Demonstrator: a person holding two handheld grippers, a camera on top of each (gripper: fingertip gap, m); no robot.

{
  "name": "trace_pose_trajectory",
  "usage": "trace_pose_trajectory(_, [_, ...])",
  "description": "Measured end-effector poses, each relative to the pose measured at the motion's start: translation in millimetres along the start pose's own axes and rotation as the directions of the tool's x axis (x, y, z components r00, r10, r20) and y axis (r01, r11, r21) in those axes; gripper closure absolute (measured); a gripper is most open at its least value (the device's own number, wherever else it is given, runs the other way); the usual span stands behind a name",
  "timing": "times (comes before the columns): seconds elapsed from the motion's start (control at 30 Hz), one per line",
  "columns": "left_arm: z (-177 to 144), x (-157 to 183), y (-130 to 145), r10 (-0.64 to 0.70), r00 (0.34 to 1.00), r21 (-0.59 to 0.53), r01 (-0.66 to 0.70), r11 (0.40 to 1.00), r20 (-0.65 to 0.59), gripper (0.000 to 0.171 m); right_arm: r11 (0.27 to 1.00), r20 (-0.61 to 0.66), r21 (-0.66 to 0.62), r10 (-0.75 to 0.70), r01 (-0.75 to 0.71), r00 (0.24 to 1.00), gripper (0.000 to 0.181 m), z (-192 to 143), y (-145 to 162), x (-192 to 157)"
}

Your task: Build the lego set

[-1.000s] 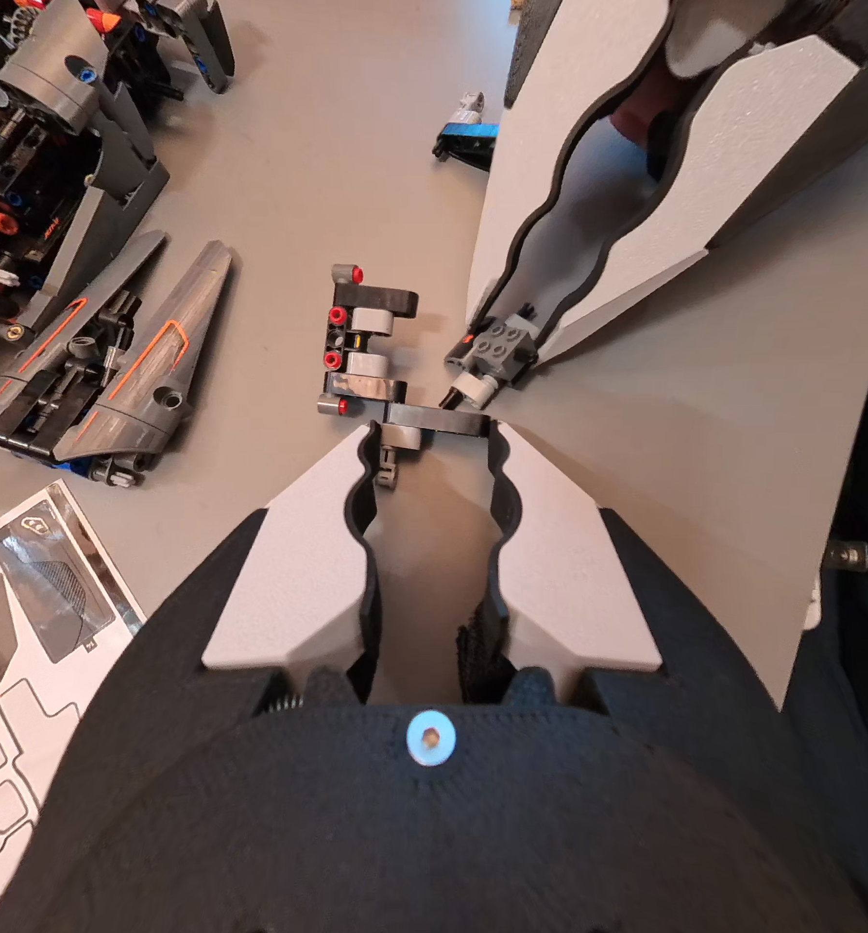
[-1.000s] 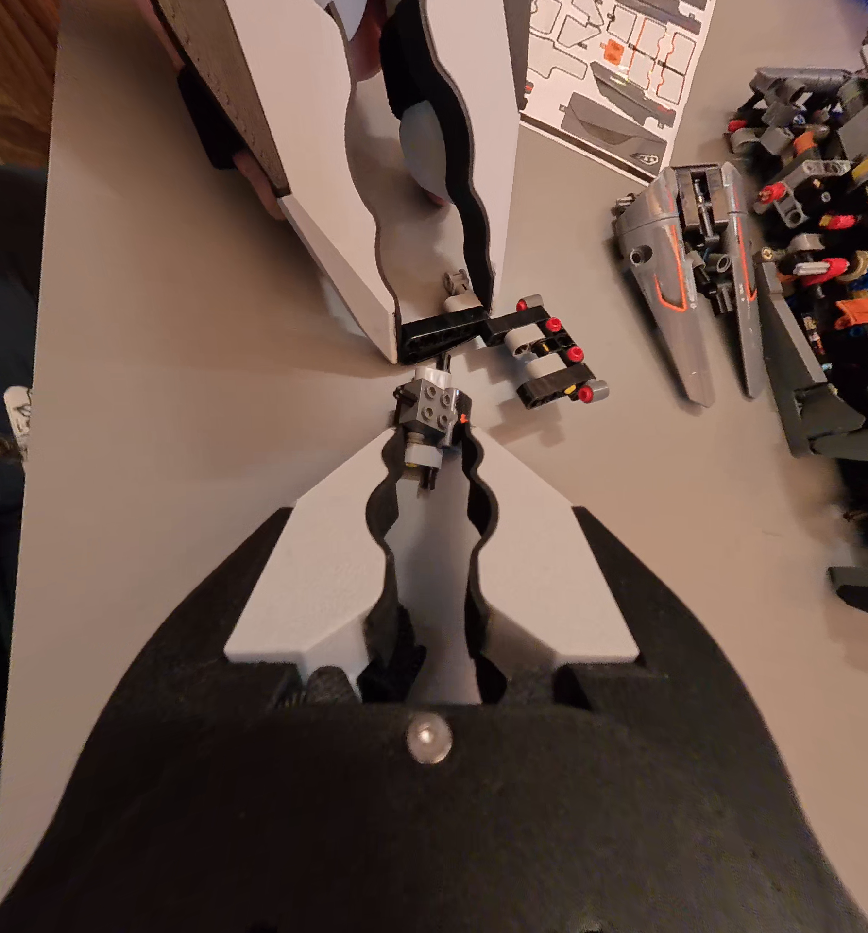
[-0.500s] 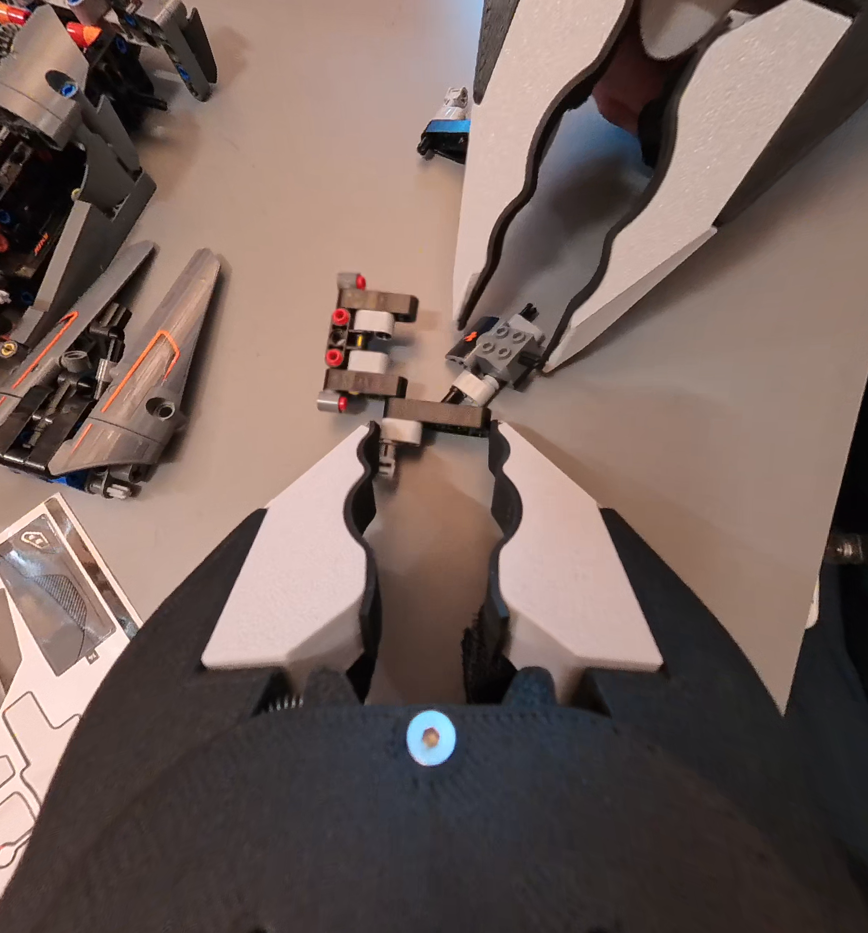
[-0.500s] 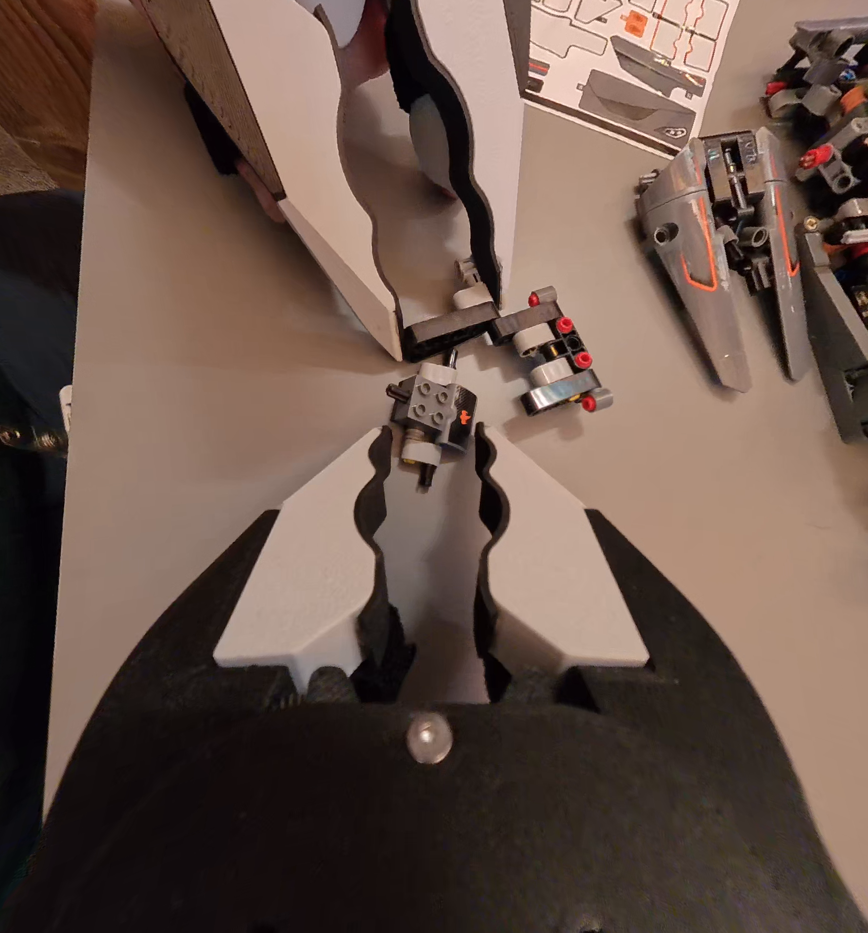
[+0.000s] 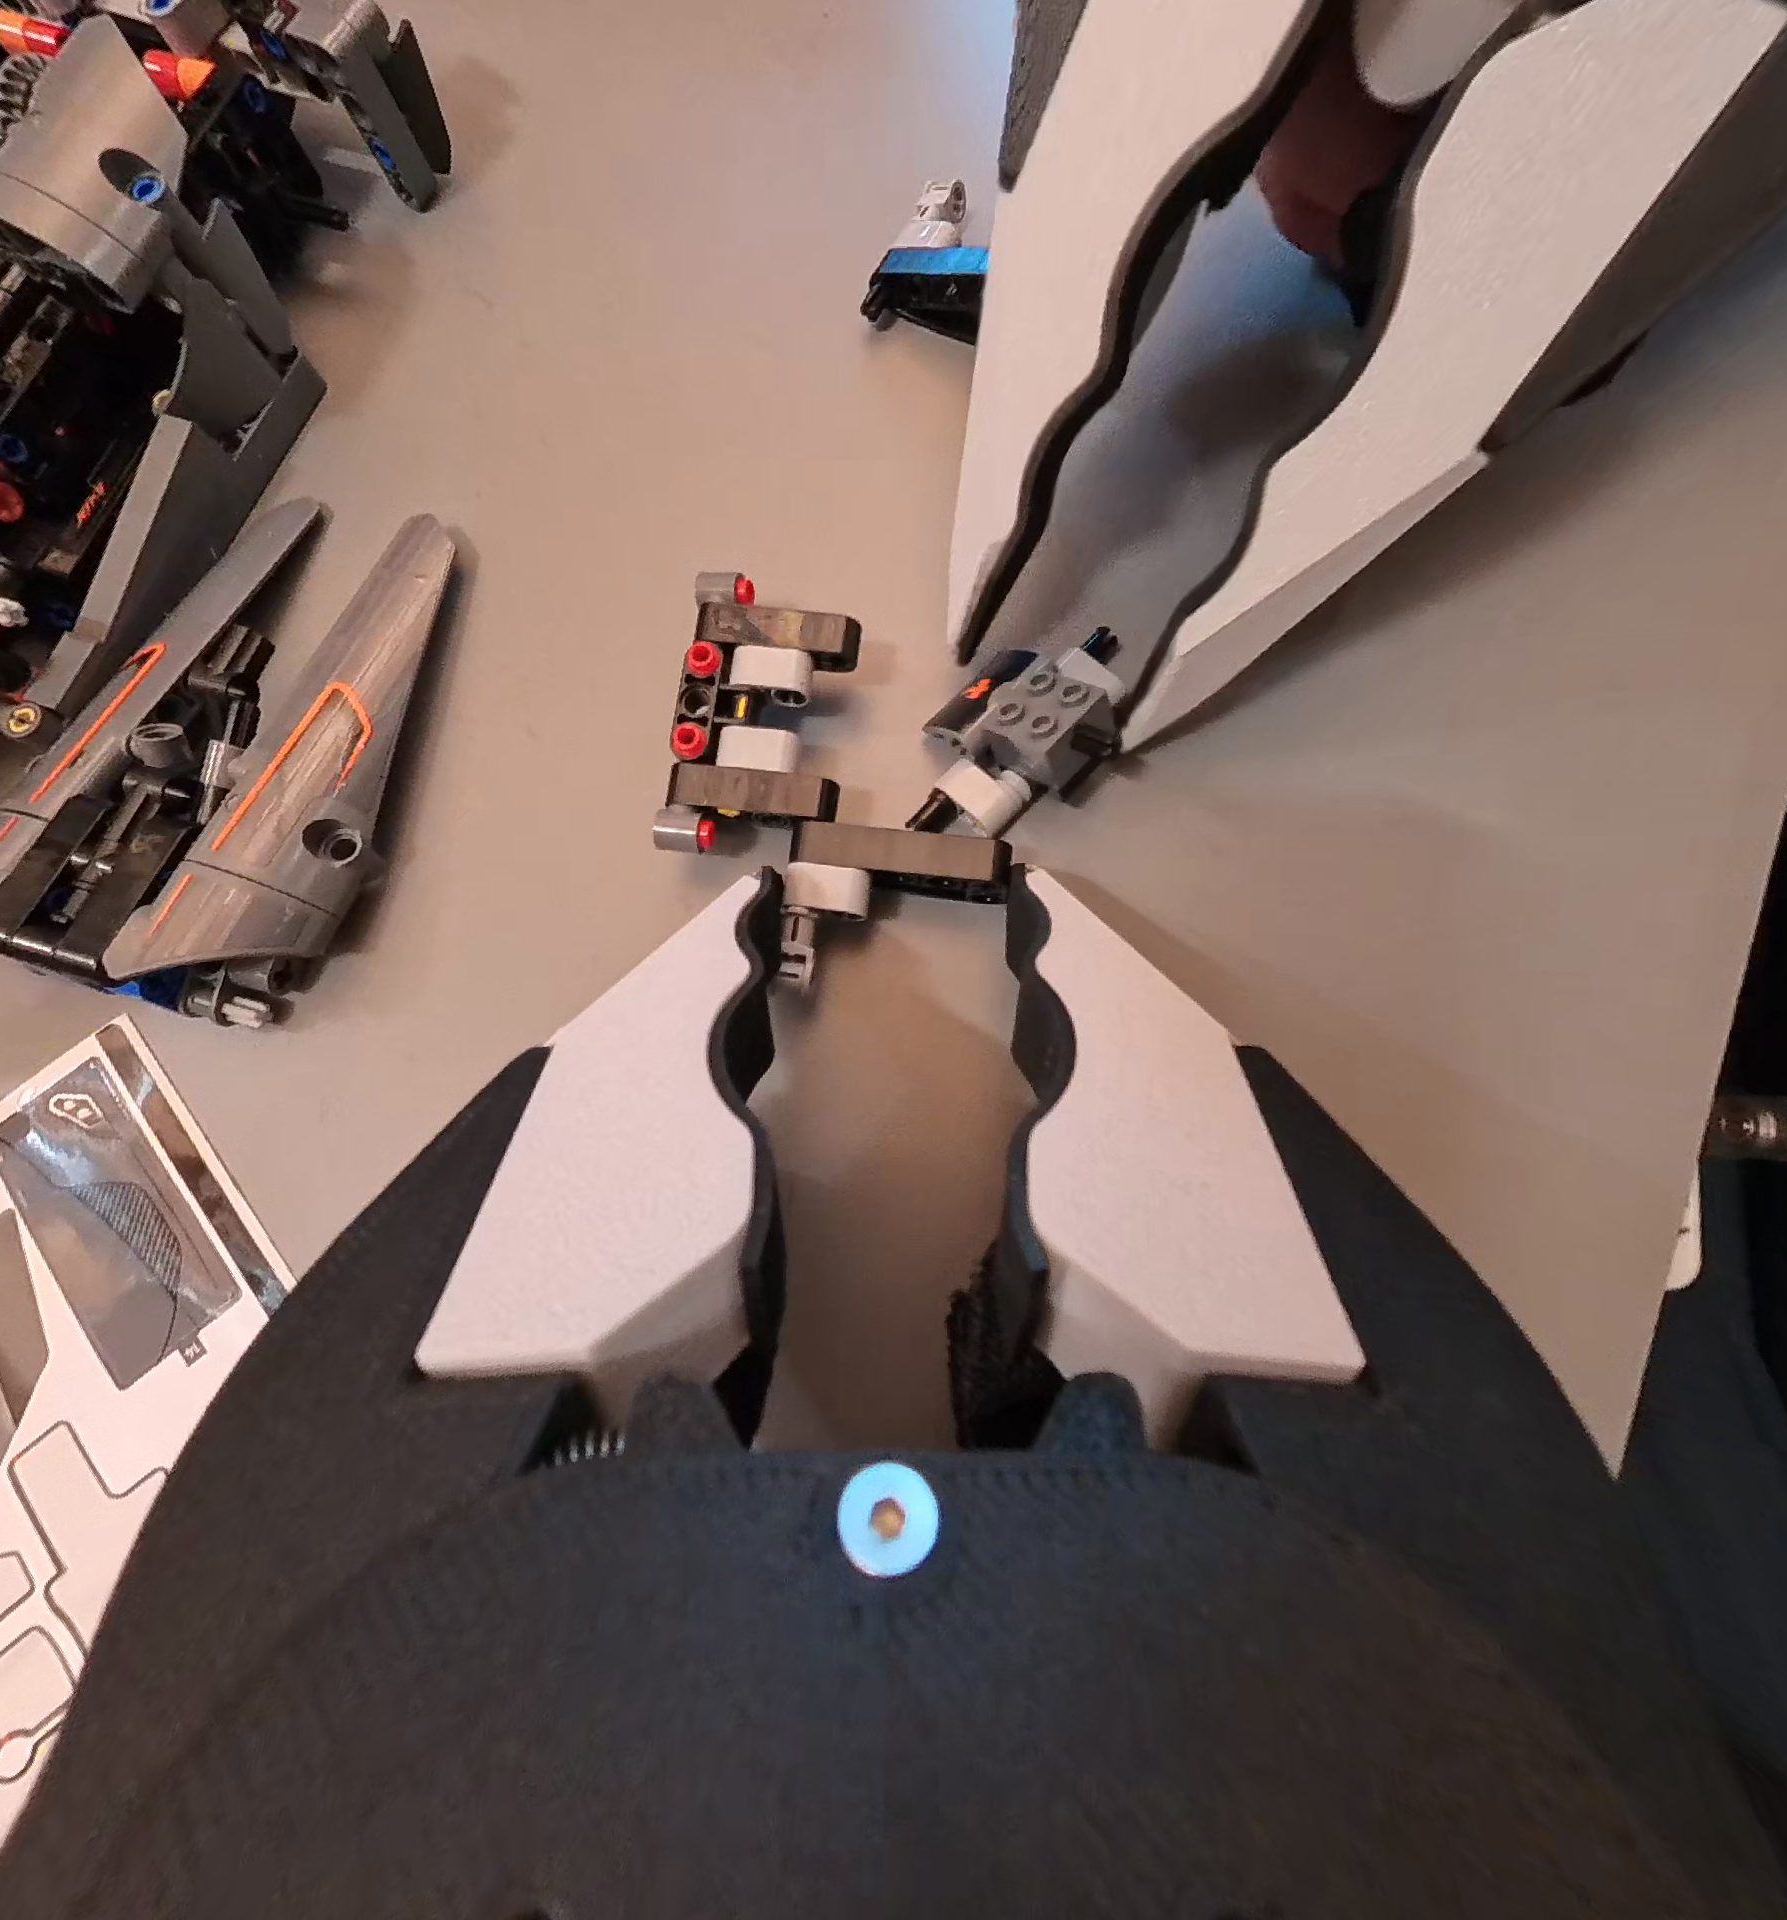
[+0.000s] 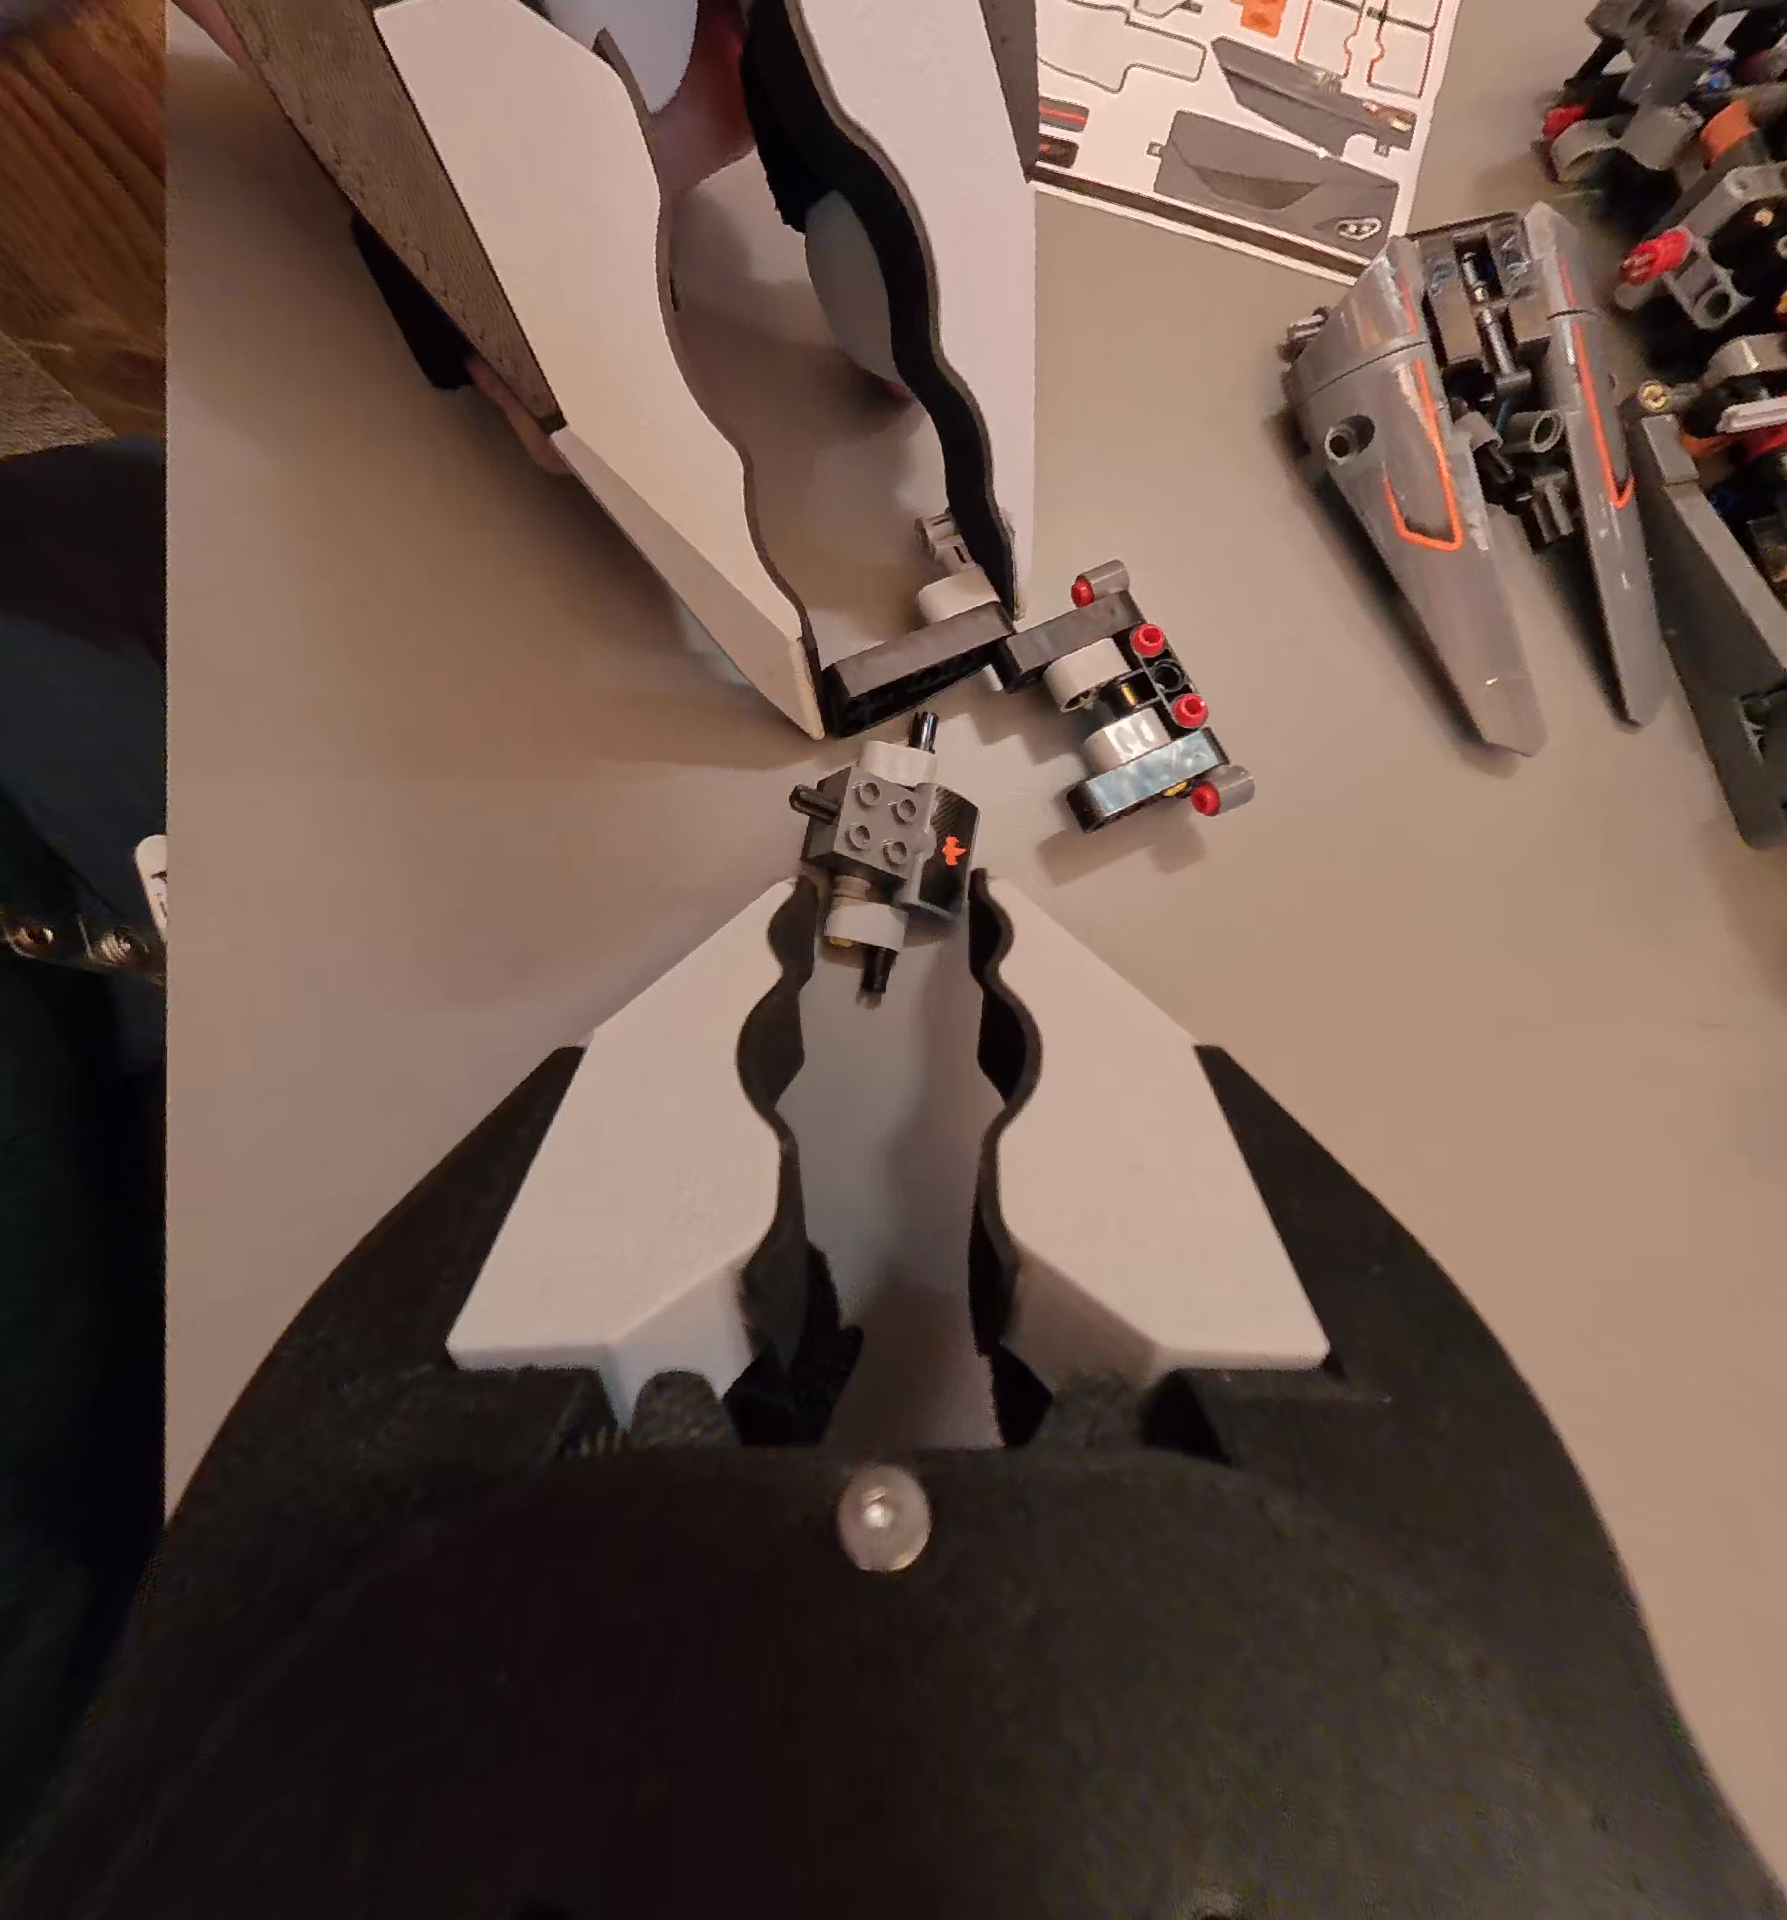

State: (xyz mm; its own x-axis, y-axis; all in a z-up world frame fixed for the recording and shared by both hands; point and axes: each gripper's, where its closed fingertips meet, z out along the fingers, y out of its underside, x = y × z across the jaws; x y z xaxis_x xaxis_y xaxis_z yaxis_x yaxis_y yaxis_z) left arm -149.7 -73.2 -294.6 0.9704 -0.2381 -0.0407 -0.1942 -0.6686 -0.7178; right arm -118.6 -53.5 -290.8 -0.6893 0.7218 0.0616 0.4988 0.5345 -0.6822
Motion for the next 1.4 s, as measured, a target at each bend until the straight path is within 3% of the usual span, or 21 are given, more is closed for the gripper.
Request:
trace_pose_trajectory(0.8, [-0.1, -0.9, 0.3, -0.003, 1.000, 0.000, 0.003, 1.000, 0.006, 0.130, 0.999, 0.017, 0.032, -0.008, 0.008, 1.000, 0.161, 0.8, -1.4, -0.4])
trace_pose_trajectory(1.4, [-0.2, 0.4, 0.4, -0.001, 1.000, -0.002, 0.001, 1.000, -0.019, 0.130, 0.997, 0.057, 0.041, 0.065, -0.068, 0.996, 0.151, 1.0, -2.1, -2.0])
